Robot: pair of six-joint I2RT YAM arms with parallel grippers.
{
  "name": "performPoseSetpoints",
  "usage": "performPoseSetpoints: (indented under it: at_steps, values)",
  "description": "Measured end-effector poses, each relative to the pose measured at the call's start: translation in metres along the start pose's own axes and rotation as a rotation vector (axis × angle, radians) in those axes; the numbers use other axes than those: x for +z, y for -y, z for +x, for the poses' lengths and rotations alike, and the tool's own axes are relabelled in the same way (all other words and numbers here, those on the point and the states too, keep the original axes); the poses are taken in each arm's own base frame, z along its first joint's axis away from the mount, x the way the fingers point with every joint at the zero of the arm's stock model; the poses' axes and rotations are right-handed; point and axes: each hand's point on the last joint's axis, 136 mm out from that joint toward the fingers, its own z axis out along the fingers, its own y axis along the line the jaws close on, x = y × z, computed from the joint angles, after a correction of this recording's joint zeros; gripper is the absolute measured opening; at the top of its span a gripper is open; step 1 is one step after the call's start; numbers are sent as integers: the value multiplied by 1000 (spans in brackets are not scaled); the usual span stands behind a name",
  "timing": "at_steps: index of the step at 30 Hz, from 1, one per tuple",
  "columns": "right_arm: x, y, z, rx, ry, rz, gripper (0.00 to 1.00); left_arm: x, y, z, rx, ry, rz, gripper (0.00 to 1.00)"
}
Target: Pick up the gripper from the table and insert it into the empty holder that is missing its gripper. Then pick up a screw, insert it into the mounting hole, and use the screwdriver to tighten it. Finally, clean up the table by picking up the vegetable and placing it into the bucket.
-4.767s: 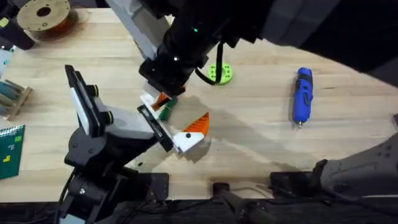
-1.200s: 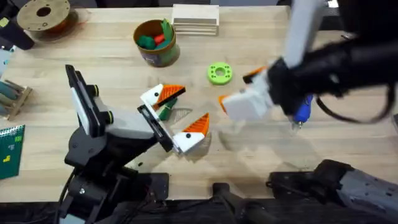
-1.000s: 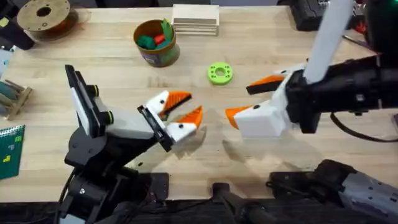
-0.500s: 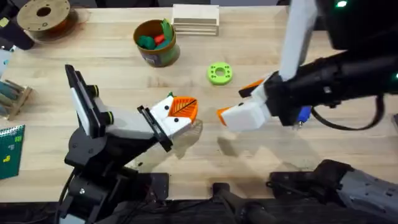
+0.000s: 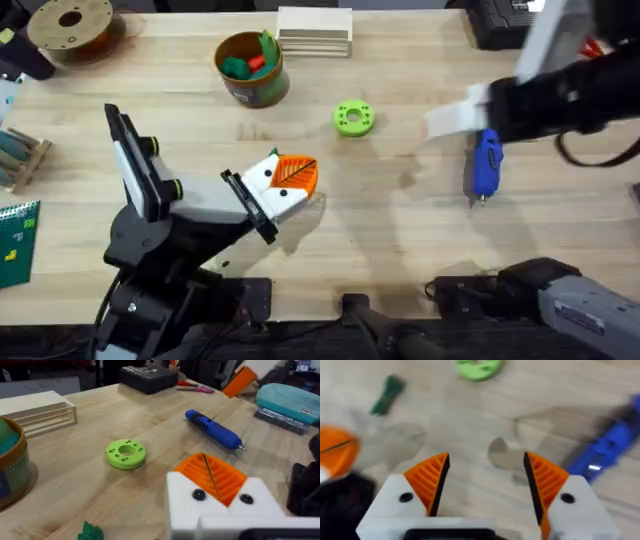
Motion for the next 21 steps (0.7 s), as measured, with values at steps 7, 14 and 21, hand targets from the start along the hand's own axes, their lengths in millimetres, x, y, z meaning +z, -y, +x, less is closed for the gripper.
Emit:
performPoseSetpoints:
  at_steps: [7,14,21]
  values:
    - [-18,90,-4,148,49,264,989,0,0,0,0,0,0,8]
    - [-22,180,2,326,37,415,990,0,0,0,0,0,0,8]
    - [18,196,-2,317,-33,300,990,0,0,0,0,0,0,8]
